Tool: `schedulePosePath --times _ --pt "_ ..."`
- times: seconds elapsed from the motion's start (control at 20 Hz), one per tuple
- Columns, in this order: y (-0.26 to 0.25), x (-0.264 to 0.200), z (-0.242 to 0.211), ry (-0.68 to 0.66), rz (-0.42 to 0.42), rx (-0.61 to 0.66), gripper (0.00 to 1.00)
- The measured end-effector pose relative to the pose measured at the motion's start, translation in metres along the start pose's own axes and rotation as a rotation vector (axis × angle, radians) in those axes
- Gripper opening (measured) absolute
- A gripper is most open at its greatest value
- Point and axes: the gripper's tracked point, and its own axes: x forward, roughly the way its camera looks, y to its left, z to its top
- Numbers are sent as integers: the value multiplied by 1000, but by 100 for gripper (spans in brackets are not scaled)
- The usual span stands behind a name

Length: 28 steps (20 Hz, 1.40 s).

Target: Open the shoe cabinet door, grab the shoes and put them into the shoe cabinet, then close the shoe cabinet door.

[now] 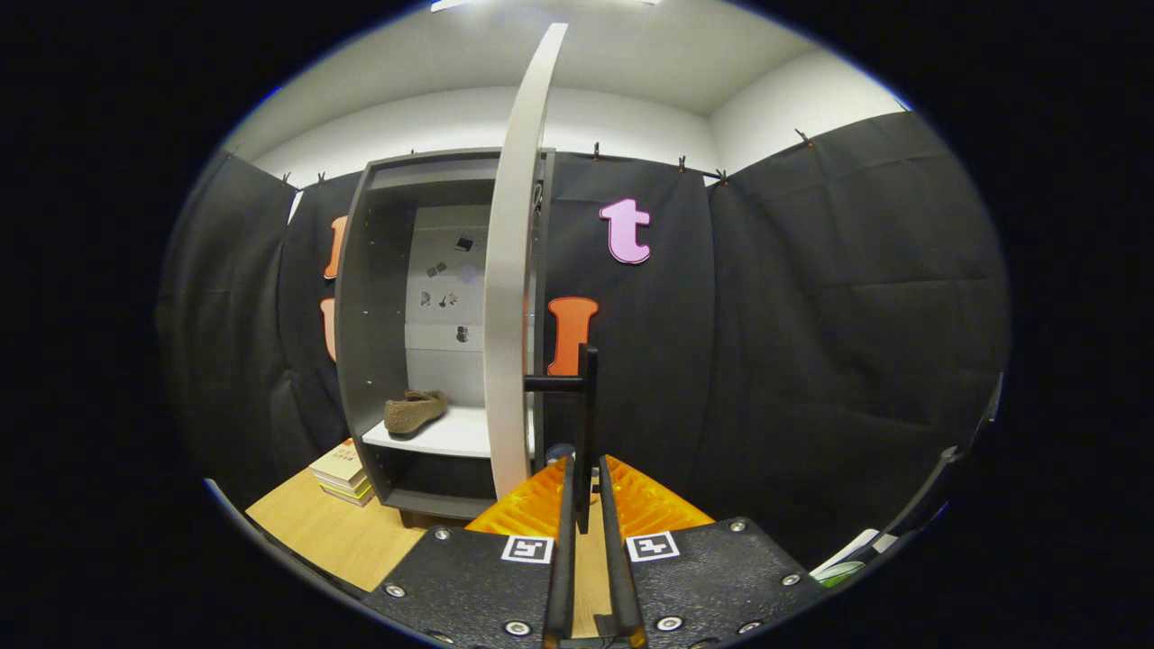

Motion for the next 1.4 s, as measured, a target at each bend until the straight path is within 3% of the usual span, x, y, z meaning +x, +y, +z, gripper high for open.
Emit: schedulePosePath --times 0.45,0.6,0.7,1.0,1.4 --pt "9 -31 8 -8 -122 4 24" --pt "31 -41 7 -7 -134 -5 33" --pt "59 -45 0 1 -122 -9 41" --pt "135 -36 -43 78 -47 16 50" --pt "197 -4 -114 217 51 7 51"
